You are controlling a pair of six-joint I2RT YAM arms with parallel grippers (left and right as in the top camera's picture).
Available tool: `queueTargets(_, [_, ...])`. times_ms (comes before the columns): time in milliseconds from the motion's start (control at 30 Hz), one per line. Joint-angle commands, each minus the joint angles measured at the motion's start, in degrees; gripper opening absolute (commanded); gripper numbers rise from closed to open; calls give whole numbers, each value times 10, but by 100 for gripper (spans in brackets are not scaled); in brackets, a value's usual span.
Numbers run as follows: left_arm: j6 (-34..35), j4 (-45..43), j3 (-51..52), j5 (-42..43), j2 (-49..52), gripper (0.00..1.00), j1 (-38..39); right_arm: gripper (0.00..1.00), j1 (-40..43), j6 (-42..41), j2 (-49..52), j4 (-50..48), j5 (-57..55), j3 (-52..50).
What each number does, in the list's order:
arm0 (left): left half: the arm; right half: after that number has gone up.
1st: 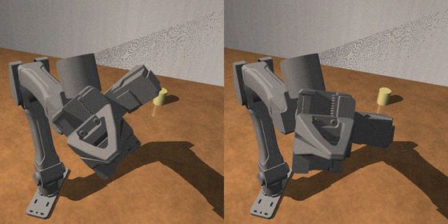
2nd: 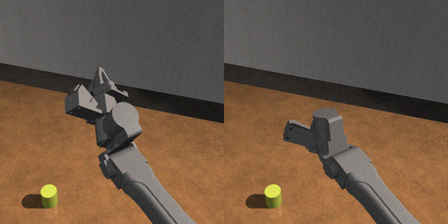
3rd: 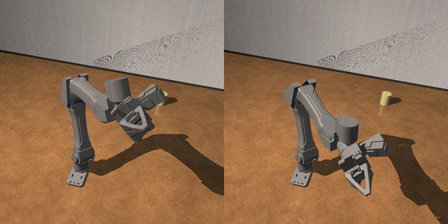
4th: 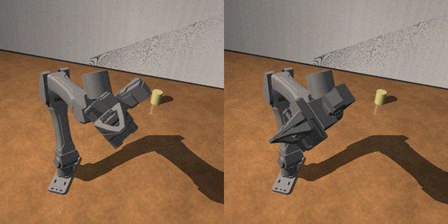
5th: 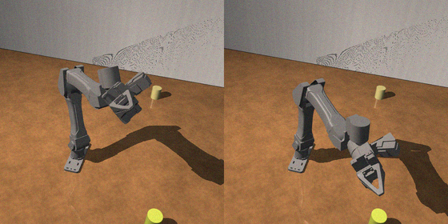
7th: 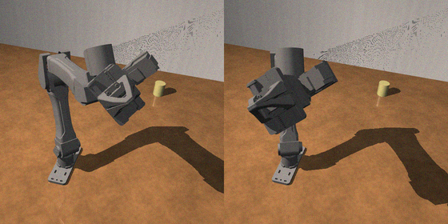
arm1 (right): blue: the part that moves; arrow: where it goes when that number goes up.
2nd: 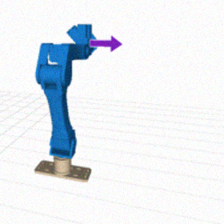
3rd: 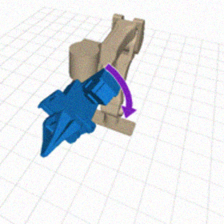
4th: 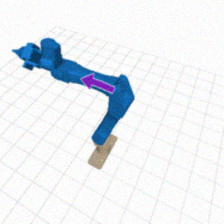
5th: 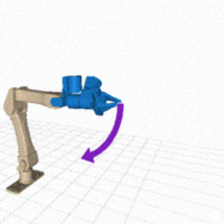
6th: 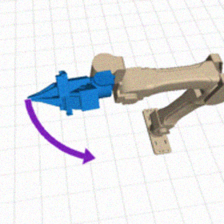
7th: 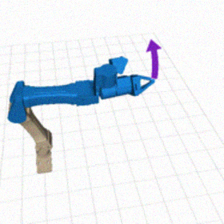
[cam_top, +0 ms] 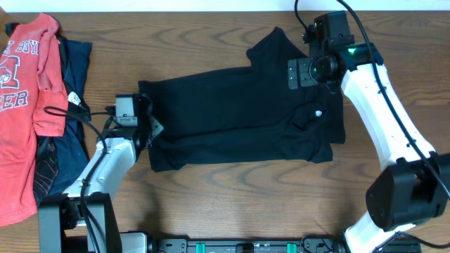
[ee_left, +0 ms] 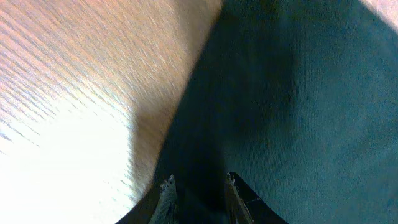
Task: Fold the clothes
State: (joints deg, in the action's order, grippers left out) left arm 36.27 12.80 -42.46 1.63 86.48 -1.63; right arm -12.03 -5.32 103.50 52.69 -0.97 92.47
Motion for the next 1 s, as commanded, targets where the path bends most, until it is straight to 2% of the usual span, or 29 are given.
queueTargets(0, [9,-10,-15,-12,3,34,-16,99,-4,19,-27,3,-7,14])
queueTargets(100, [-6,-2,-39,-3,3,38,-16,99,-4,27,-30,22,-21,17])
queueTargets(300, [-45,85,-161,-2,8,45,-16,99,4,33,-28,55,-23,19])
queueTargets(567, [-59,185,-285,20,71,49,-16,99,28,32,12,75,-20,39])
queueTargets(700, [-58,186,-293,47,107,49,-16,99,38,33,75,146,-16,106])
queueTargets(967, [-74,183,-307,52,149,49,-16,99,39,47,237,268,-13,344])
